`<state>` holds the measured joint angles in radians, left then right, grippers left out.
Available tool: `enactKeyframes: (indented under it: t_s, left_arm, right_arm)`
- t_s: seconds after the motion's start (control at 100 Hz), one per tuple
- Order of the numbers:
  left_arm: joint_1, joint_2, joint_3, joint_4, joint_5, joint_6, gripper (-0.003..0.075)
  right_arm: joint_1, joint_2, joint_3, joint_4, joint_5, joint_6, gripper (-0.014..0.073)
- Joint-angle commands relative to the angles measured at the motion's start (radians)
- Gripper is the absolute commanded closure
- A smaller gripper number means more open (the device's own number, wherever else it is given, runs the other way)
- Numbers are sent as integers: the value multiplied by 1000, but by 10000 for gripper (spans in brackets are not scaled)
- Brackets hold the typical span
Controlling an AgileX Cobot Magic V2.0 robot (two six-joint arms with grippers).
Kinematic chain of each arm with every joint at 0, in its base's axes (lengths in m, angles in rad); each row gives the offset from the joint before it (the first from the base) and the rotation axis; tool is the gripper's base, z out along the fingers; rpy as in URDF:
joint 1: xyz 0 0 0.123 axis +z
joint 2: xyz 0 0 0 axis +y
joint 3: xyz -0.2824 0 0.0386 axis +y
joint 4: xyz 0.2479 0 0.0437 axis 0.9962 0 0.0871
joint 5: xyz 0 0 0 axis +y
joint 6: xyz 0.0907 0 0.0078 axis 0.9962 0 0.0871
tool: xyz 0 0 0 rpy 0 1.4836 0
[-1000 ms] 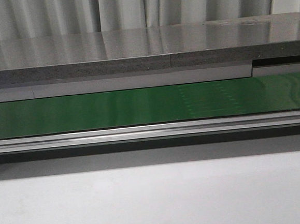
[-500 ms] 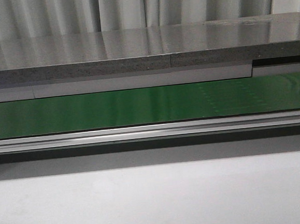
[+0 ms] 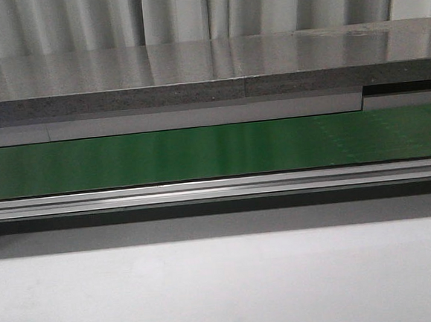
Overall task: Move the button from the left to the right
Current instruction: 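Lower the open left gripper around the yellow push button's black body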
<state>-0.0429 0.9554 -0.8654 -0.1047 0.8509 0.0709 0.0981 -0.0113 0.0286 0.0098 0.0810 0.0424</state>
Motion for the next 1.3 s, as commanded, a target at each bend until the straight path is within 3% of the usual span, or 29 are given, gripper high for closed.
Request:
enactKeyframes:
  t_s: [0.0, 0.07, 0.29, 0.5, 0.9, 1.29]
  left_arm:
    - [2, -7, -35, -7, -50, -3, 78]
    - [2, -7, -35, 8, -52, -3, 4]
    - [2, -7, -35, 41, -67, -3, 73]
    - [13, 9, -45, 68, -124, -9, 80]
    - [310, 289, -189, 62, -164, -12, 80]
    - [375, 615, -352, 66, -196, -12, 80]
  right_arm:
    - [-2, -20, -16, -10, -90, -4, 662]
    - [-2, -20, -16, -10, -90, -4, 662]
    - [-2, -20, -16, -10, -90, -4, 662]
    - [-2, -20, -16, -10, -90, -4, 662]
    - [-2, -20, -16, -10, -90, -4, 662]
    - [-2, -20, -16, -10, -90, -4, 662]
